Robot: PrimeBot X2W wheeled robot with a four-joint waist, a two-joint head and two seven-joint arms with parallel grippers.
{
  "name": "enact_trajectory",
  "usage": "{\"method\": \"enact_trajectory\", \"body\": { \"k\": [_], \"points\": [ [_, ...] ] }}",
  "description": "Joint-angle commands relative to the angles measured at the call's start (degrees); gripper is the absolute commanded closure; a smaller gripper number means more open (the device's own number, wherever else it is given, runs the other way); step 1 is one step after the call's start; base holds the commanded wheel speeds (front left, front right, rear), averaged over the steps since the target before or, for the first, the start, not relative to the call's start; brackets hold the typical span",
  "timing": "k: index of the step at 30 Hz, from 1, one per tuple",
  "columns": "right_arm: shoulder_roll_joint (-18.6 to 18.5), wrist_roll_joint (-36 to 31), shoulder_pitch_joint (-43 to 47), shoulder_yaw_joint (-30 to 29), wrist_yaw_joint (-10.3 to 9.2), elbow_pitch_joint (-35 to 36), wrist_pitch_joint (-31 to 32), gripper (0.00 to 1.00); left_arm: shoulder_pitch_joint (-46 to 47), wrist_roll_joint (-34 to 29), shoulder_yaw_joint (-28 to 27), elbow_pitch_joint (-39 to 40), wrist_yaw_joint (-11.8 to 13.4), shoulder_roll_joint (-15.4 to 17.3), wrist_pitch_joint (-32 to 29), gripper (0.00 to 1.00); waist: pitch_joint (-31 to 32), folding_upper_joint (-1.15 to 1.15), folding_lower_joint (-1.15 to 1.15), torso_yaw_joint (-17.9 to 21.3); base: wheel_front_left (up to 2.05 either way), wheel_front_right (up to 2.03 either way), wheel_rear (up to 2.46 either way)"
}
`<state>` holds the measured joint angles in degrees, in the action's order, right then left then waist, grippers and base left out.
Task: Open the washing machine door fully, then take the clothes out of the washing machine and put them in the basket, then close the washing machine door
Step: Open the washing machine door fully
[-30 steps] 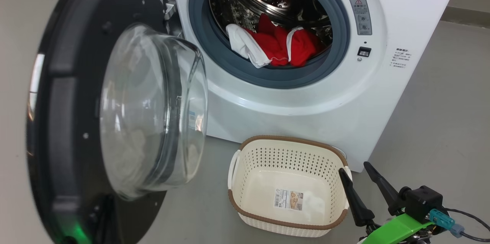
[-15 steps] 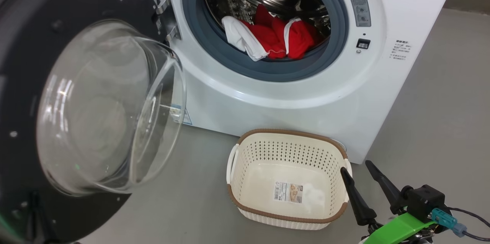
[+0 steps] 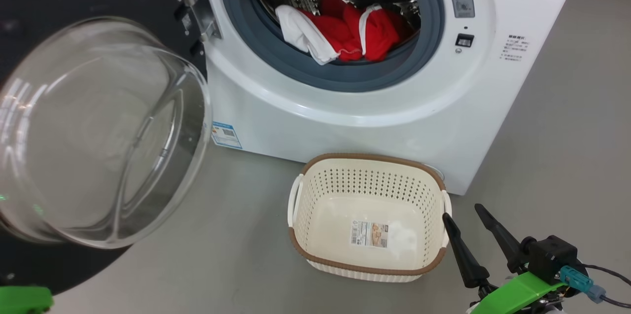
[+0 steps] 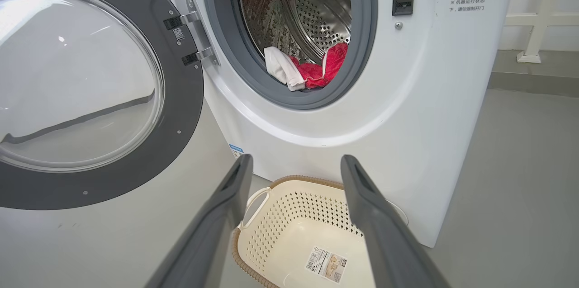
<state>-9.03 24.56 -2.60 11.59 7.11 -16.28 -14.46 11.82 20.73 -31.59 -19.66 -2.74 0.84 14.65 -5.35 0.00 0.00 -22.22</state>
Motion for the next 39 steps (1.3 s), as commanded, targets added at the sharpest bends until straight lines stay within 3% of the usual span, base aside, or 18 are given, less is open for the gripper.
{"method": "enact_trajectory", "body": {
  "k": [1,18,31,32,33,36,39],
  "points": [
    [-0.8,-0.7,-2.2,1.0,0.37,1.6,-0.5,0.00,3.0,-1.0,-3.0,0.6,-0.6,2.3,0.3,1.00,-0.8,0.00,0.00,0.4,0.00,0.00,0.00],
    [-2.3,-1.0,-4.9,1.1,0.37,1.7,-0.5,0.00,11.5,-7.3,-12.5,-7.5,-4.3,4.5,0.3,1.00,-4.0,0.00,0.00,1.7,0.00,0.00,0.00],
    [-1.1,-0.8,-4.1,1.1,0.37,1.0,-0.5,0.00,7.5,-7.9,-9.9,-6.9,-4.7,3.2,0.3,1.00,-0.4,0.00,0.00,2.4,0.00,0.00,0.00],
    [-1.0,-0.8,-3.9,1.0,0.37,1.0,-0.5,0.00,6.8,-7.7,-9.5,-6.5,-4.7,3.1,0.3,0.99,0.0,0.00,0.00,2.6,0.00,0.00,0.00],
    [-0.8,-0.7,-3.8,0.9,0.37,1.0,-0.5,0.00,6.0,-7.6,-9.2,-5.9,-4.7,3.0,0.3,0.91,0.3,0.00,0.00,2.7,0.00,0.00,0.00],
    [-0.4,-0.6,-3.4,0.9,0.37,1.0,-0.5,0.00,3.6,-6.6,-7.3,-4.2,-4.7,2.8,0.3,0.88,1.1,0.00,0.00,3.4,0.00,0.00,0.00],
    [-0.2,-0.6,-3.1,0.8,0.37,1.0,-0.5,0.00,1.1,-5.7,-4.9,-2.3,-4.7,2.6,0.3,0.76,1.7,0.00,0.00,4.1,0.00,0.00,0.00]
  ]
}}
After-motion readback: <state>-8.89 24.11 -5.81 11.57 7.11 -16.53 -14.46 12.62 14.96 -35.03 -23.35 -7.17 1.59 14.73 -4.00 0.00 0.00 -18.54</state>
